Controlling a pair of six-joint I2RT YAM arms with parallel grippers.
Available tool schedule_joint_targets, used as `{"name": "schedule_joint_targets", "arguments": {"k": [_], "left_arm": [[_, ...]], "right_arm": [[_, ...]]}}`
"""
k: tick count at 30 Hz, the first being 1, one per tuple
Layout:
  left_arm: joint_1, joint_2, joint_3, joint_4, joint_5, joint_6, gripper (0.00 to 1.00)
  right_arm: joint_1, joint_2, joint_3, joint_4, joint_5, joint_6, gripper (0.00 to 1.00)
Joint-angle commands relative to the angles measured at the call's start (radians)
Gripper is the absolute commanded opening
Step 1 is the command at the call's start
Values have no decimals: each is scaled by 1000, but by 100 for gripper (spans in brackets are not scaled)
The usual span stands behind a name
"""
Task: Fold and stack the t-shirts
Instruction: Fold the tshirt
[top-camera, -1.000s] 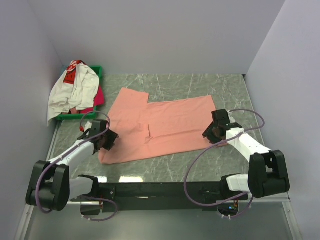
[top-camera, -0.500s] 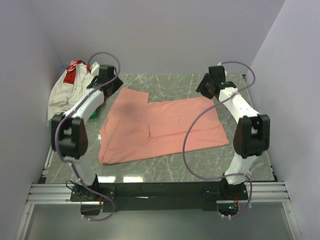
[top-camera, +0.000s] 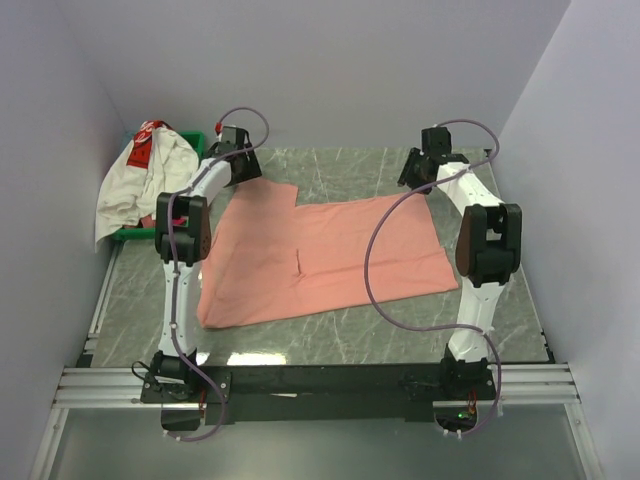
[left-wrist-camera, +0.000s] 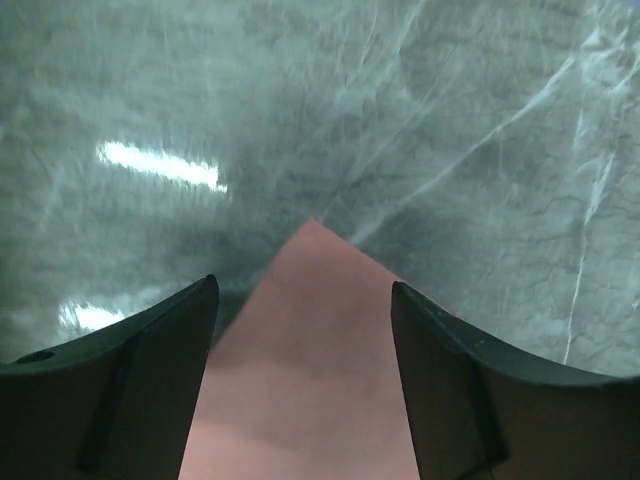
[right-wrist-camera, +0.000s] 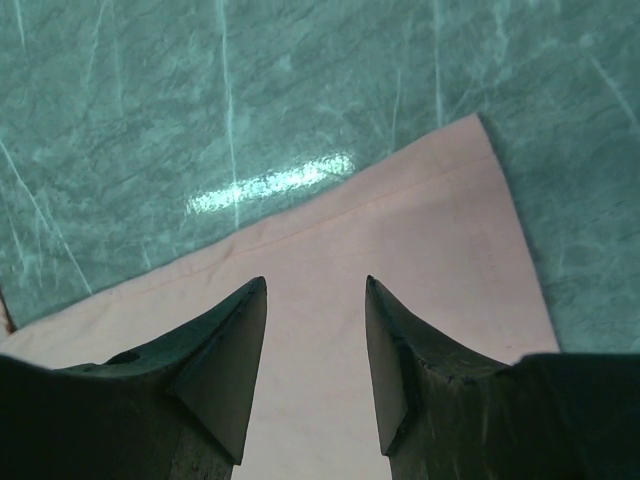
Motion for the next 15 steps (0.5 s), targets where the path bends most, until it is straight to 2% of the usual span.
{"name": "schedule_joint_targets", "arguments": {"k": [1,9,15], "left_arm": [[16,6,103,8,66,90,75],[11,69,125,-14,115,110,62],[-16,83,136,-58,16,136,58]], "right_arm": [[-6,-10,51,3,29,-51,51],[-26,-16,28,-9,43,-56,50],[-58,-31,21,-13,34,-59,50]]}}
